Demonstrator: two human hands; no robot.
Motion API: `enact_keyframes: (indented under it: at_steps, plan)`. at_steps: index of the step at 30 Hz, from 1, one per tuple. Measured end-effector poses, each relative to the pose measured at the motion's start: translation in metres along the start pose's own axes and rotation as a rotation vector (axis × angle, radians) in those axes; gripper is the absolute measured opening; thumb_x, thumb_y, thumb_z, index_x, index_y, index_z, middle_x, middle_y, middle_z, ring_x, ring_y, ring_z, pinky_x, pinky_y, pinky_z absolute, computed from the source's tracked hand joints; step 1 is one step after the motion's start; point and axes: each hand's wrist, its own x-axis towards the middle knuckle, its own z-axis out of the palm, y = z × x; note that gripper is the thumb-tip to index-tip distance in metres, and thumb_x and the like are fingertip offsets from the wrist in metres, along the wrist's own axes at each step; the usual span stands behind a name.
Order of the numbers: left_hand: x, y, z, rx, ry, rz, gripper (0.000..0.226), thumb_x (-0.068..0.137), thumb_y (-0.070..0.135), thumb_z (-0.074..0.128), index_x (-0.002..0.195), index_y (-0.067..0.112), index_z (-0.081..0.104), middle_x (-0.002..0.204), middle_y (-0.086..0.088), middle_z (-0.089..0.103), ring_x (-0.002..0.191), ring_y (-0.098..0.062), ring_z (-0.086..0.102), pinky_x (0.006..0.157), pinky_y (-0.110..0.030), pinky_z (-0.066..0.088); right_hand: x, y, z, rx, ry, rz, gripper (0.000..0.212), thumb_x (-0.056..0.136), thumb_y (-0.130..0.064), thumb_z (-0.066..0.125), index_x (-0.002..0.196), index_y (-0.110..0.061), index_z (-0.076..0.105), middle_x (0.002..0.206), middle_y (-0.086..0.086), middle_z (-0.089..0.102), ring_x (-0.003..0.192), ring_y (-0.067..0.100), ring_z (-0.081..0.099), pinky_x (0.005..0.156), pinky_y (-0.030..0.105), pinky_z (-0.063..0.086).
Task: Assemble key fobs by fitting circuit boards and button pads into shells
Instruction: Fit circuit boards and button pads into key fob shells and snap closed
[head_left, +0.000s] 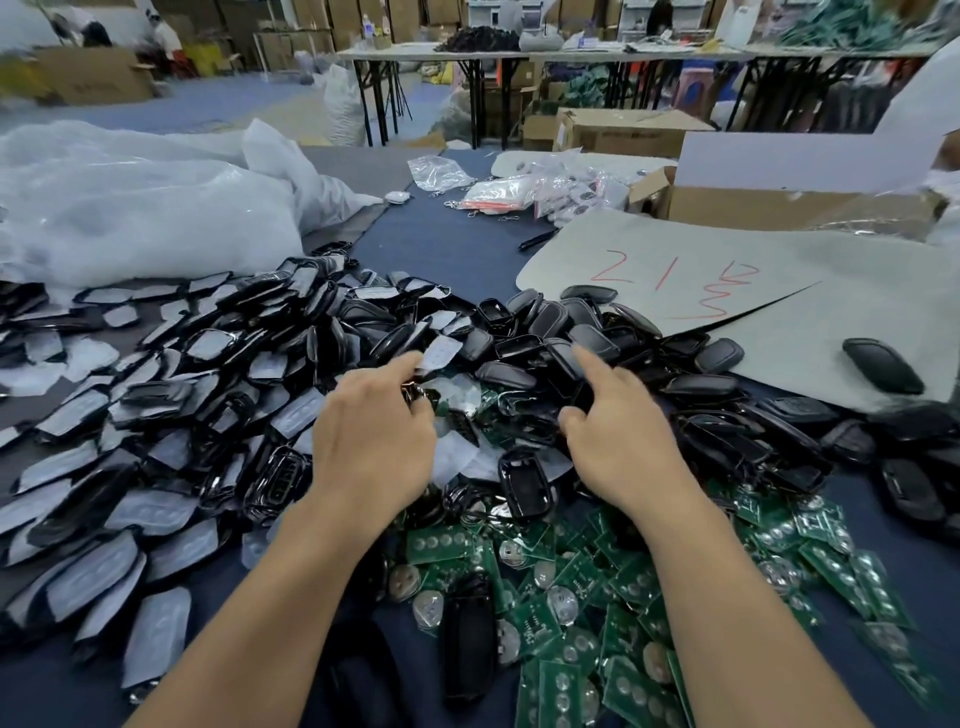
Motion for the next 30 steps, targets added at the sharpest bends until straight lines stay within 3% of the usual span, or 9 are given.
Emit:
enact_keyframes:
  at_steps: [6, 12, 16, 18, 20, 23, 25, 28, 30]
  plan:
    - [-0.002, -0.001, -0.001, -0.121, 0.045, 0.075, 0.039, 0.098, 0.031, 0.065, 0.137, 0.031, 0.066, 0.143, 0.012, 0.061, 0.138, -0.005, 0.044, 0.111, -0.024, 0.029, 0.001, 0.002, 0.004, -0.027, 0.055, -0.018, 0.046, 0.087, -0.020, 0.065, 0.131, -0.029, 0.059, 0.130, -0.003, 0.058, 0.120, 0.024, 0.055, 0.101, 0.035, 0.043]
    - [-0.019, 0.016, 0.005, -0.181, -0.188, 0.333, 0.048, 0.094, 0.022, 0.065, 0.137, 0.044, 0.064, 0.137, 0.019, 0.066, 0.128, 0.009, 0.039, 0.124, -0.020, 0.018, 0.007, -0.001, 0.009, -0.278, -0.170, -0.096, 0.068, 0.092, -0.014, 0.053, 0.157, -0.026, 0.036, 0.164, 0.008, 0.030, 0.151, 0.030, 0.024, 0.126, 0.046, 0.018]
    - [-0.015, 0.012, -0.001, -0.205, -0.258, 0.315, 0.042, 0.090, 0.014, 0.065, 0.104, 0.052, 0.077, 0.082, 0.018, 0.078, 0.077, 0.009, 0.050, 0.109, 0.004, 0.012, -0.001, -0.004, 0.005, -0.110, 0.132, -0.015, 0.040, 0.090, -0.017, 0.056, 0.127, -0.025, 0.068, 0.117, 0.003, 0.071, 0.111, 0.028, 0.061, 0.106, 0.040, 0.043]
    - [-0.015, 0.010, 0.001, -0.172, -0.267, 0.305, 0.041, 0.092, 0.015, 0.066, 0.105, 0.053, 0.077, 0.094, 0.021, 0.075, 0.077, 0.019, 0.054, 0.083, 0.010, 0.028, -0.002, -0.004, 0.001, -0.064, 0.245, 0.060, 0.031, 0.094, -0.023, 0.058, 0.122, -0.028, 0.071, 0.098, 0.000, 0.076, 0.098, 0.027, 0.065, 0.089, 0.035, 0.049]
    - [-0.015, 0.009, 0.005, -0.158, -0.227, 0.277, 0.044, 0.095, 0.020, 0.065, 0.125, 0.051, 0.070, 0.121, 0.014, 0.073, 0.073, 0.009, 0.062, 0.067, 0.003, 0.040, -0.004, -0.006, -0.003, 0.069, 0.342, 0.115, 0.022, 0.093, -0.029, 0.064, 0.113, -0.030, 0.074, 0.080, -0.012, 0.074, 0.084, 0.019, 0.069, 0.079, 0.030, 0.052]
    - [-0.010, 0.003, 0.007, 0.019, -0.192, 0.283, 0.054, 0.100, 0.036, 0.062, 0.152, 0.039, 0.048, 0.151, 0.014, 0.056, 0.130, -0.008, 0.054, 0.115, -0.022, 0.035, -0.009, -0.013, -0.008, 0.364, 0.431, 0.125, 0.019, 0.078, -0.051, 0.075, 0.088, -0.035, 0.077, 0.066, -0.023, 0.070, 0.067, -0.001, 0.068, 0.069, 0.017, 0.054]
    - [-0.003, -0.002, 0.006, 0.128, -0.194, 0.302, 0.054, 0.103, 0.043, 0.054, 0.155, 0.036, 0.044, 0.153, 0.013, 0.053, 0.142, -0.008, 0.043, 0.126, -0.035, 0.019, -0.014, -0.018, -0.008, 0.572, 0.378, 0.098, 0.023, 0.075, -0.057, 0.077, 0.080, -0.034, 0.076, 0.068, -0.020, 0.072, 0.063, 0.000, 0.068, 0.063, 0.012, 0.051]
    - [0.002, -0.007, 0.004, 0.208, -0.178, 0.289, 0.046, 0.103, 0.043, 0.051, 0.148, 0.037, 0.053, 0.148, 0.010, 0.059, 0.145, -0.008, 0.040, 0.128, -0.040, 0.011, -0.016, -0.024, -0.004, 0.702, 0.242, 0.052, 0.009, 0.088, -0.025, 0.075, 0.082, -0.032, 0.077, 0.072, -0.002, 0.074, 0.069, 0.019, 0.069, 0.071, 0.034, 0.057]
    - [0.003, -0.006, 0.002, 0.251, -0.140, 0.257, 0.041, 0.101, 0.042, 0.050, 0.141, 0.037, 0.060, 0.137, 0.009, 0.066, 0.140, -0.010, 0.047, 0.128, -0.042, 0.011, -0.016, -0.025, 0.000, 0.657, 0.211, 0.044, 0.023, 0.091, -0.013, 0.066, 0.083, -0.034, 0.072, 0.072, -0.001, 0.071, 0.063, 0.015, 0.061, 0.064, 0.029, 0.051]
